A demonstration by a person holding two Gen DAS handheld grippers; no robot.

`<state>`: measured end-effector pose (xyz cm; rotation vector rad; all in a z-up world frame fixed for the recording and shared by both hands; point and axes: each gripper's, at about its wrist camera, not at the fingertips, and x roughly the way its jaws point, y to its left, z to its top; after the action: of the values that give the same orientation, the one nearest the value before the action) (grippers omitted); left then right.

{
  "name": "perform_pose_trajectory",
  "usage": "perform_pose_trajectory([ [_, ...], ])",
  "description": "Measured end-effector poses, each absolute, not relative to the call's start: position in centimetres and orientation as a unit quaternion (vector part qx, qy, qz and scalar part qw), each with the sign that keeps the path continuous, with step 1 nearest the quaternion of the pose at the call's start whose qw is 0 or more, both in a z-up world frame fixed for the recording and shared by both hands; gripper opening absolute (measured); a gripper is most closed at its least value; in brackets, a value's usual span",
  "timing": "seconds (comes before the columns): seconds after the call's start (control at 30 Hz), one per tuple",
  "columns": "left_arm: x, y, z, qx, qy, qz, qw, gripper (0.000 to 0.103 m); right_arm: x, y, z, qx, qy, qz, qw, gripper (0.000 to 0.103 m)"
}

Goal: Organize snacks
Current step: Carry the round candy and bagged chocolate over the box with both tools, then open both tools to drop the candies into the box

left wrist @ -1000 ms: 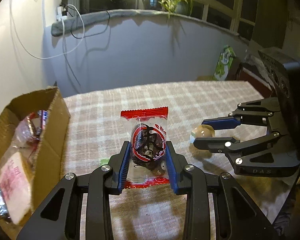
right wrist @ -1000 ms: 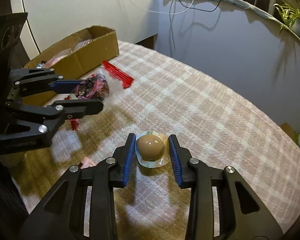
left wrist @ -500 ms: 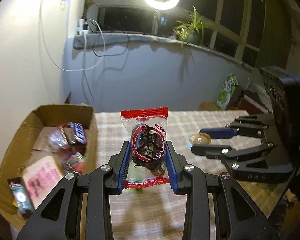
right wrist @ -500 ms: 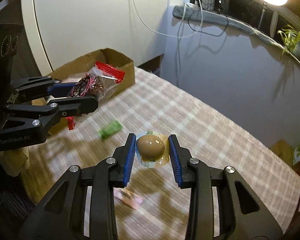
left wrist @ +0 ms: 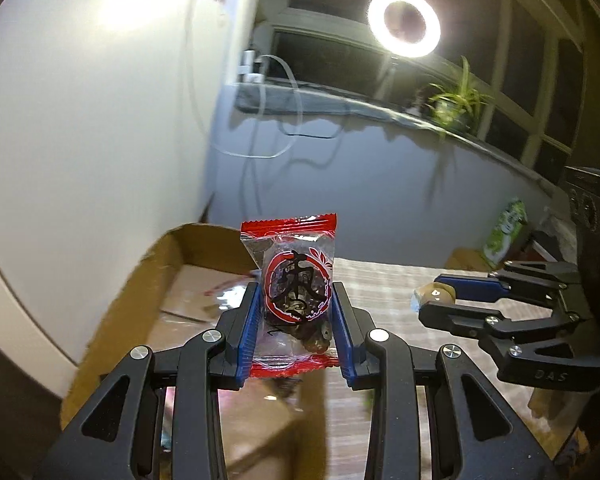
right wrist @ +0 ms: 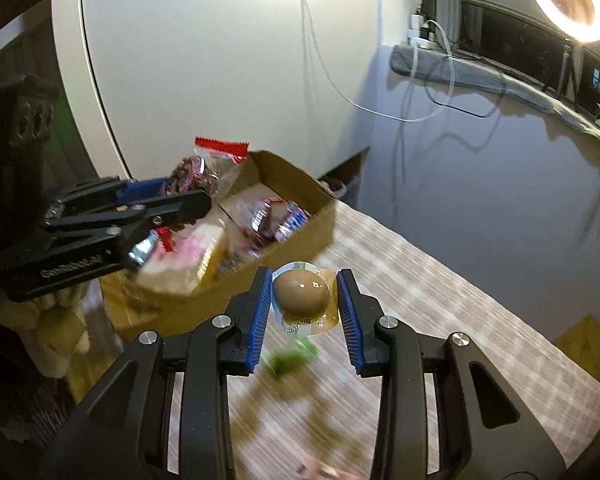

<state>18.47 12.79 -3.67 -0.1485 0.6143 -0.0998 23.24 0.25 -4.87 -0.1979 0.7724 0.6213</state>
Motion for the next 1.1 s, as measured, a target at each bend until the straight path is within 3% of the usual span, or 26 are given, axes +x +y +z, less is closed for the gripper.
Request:
perform_pose_trajectory([
  [0.4,20.3,16.6,-4.4,-0.080,0.316,-0.004,0.945,0.032,25.5,7.5,-6.6,-0.092,0.373,0.341,0.858,0.035],
  [0.9,21.4,18.5,-4.9,-0.084,0.325,0.018,0.942,0.033,27.2,10.0,-8.4,-0.100,0.393,0.351,0.844,0.035],
  [0.97,21.4,18.4,-4.8,-0.084,0.325,0.022,0.942,0.037,27.2,10.0,-8.4,-0.101,0.393,0.353,0.843,0.036],
  [1.03,21.4,18.5,-4.6,-0.087,0.321,0.025,0.943,0.055,27.1,10.1,-8.4,-0.103,0.391,0.352,0.844,0.038],
  [1.1,21.2,18.7,-4.3,-0.091,0.316,0.028,0.944,0.057,27.0,10.1,-8.3,-0.106,0.390,0.350,0.845,0.043],
])
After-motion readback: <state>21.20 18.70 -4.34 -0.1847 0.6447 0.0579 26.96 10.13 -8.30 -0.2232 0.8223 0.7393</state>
